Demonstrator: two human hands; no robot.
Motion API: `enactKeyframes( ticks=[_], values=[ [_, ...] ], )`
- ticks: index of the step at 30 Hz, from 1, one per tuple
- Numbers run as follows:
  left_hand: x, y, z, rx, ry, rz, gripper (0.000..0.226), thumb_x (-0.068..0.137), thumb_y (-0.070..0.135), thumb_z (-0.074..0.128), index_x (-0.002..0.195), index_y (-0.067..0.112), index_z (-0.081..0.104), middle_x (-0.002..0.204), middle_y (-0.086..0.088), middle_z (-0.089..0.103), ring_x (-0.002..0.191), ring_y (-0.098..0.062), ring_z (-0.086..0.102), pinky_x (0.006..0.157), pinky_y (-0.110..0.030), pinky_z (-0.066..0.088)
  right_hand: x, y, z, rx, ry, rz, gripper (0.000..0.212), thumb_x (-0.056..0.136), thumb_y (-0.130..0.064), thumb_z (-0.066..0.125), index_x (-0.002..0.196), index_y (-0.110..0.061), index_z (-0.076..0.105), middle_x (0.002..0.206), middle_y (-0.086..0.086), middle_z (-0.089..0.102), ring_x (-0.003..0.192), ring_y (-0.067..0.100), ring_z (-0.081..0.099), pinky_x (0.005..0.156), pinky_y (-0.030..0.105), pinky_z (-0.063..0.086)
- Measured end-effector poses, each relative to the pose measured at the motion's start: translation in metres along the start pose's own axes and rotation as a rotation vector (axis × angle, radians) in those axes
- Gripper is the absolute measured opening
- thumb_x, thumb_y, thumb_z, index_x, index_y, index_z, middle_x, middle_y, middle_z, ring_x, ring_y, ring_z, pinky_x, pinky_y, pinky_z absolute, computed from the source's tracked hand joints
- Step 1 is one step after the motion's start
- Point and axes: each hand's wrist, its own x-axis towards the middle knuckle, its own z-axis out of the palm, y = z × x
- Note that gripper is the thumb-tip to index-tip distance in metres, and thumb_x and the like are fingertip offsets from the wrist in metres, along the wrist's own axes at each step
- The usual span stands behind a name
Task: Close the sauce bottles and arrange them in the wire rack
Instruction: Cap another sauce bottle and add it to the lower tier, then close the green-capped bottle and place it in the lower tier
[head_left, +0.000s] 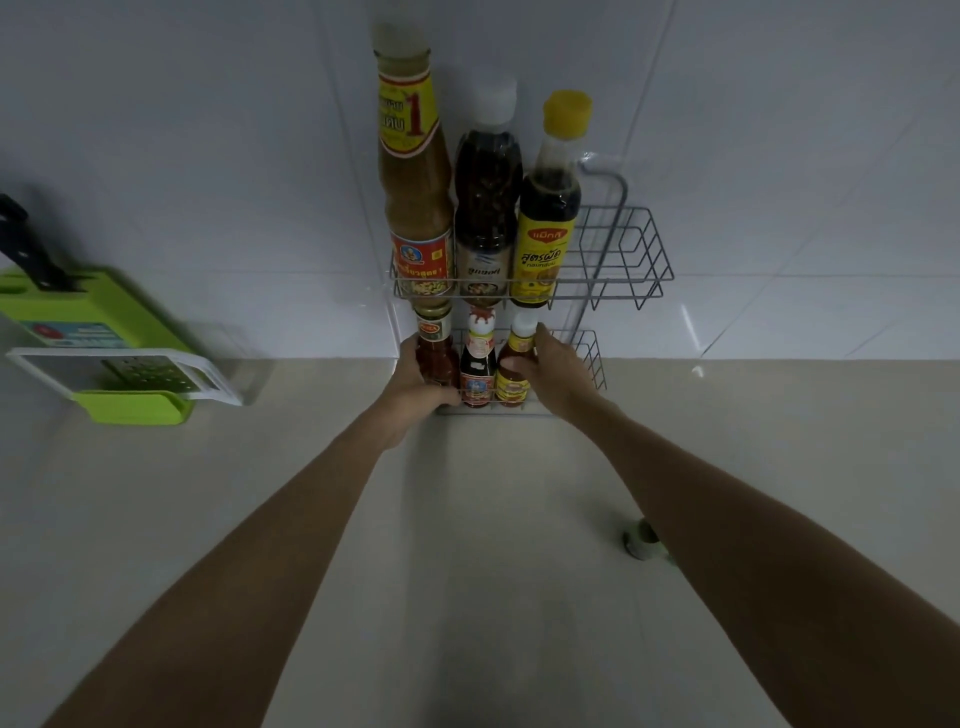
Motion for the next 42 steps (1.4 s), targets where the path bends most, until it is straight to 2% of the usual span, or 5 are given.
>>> enactKeyframes(
  ticks=[9,16,23,33,42],
  values=[
    [-0.039,0.002,0.026,0.081,0.142,0.112,0.076,0.073,-0.015,0.067,0.136,0.015,0.037,0.092,0.022,0.048,0.079,0.006,0.049,0.051,0.003,0.038,-0.047,0.019,-0.061,0.024,-0.012,-0.081,0.054,0.095,-0.011,0.056,0.144,-0.013,0.035,0.145,0.011,0.048,0.128,0.029,0.05,0.101,0.031,0.039],
    [-0.095,-0.034,0.114,0.293,0.115,0.211,0.074,0.078,0.001,0.072,0.142,0.015,0.039,0.145,-0.004,0.042,0.133,-0.019,0.039,0.101,-0.022,0.032,-0.173,0.13,-0.101,-0.029,0.103,0.162,0.066,0.073,0.024,0.039,0.124,-0.012,0.059,0.127,0.01,0.062,0.107,0.023,0.061,0.086,0.024,0.049],
    [-0.118,-0.052,0.207,0.455,-0.305,0.15,0.084,0.079,0.005,0.074,0.15,0.012,0.029,0.157,-0.006,0.031,0.143,-0.019,0.03,0.11,-0.023,0.027,-0.219,0.183,-0.052,-0.192,-0.177,0.237,0.057,0.079,-0.011,0.072,0.132,-0.015,0.052,0.125,0.017,0.051,0.113,0.036,0.051,0.094,0.037,0.044],
    [-0.109,-0.062,0.247,0.415,-0.177,0.172,0.035,0.072,0.01,0.074,0.106,0.015,0.065,0.101,-0.004,0.072,0.094,-0.021,0.065,0.069,-0.022,0.041,-0.201,0.157,-0.085,0.515,0.306,0.272,0.035,0.082,-0.023,0.072,0.109,-0.026,0.05,0.1,-0.004,0.068,0.084,0.008,0.067,0.064,0.014,0.051],
    [-0.123,-0.046,0.202,0.116,-0.272,0.072,0.027,0.065,0.035,0.069,0.091,0.032,0.061,0.078,0.013,0.062,0.073,-0.004,0.06,0.066,-0.028,0.043,-0.196,0.102,-0.113,0.748,-0.056,-0.03,0.026,0.086,-0.009,0.069,0.107,-0.003,0.055,0.116,0.004,0.07,0.114,0.018,0.063,0.101,0.048,0.047]
  ],
)
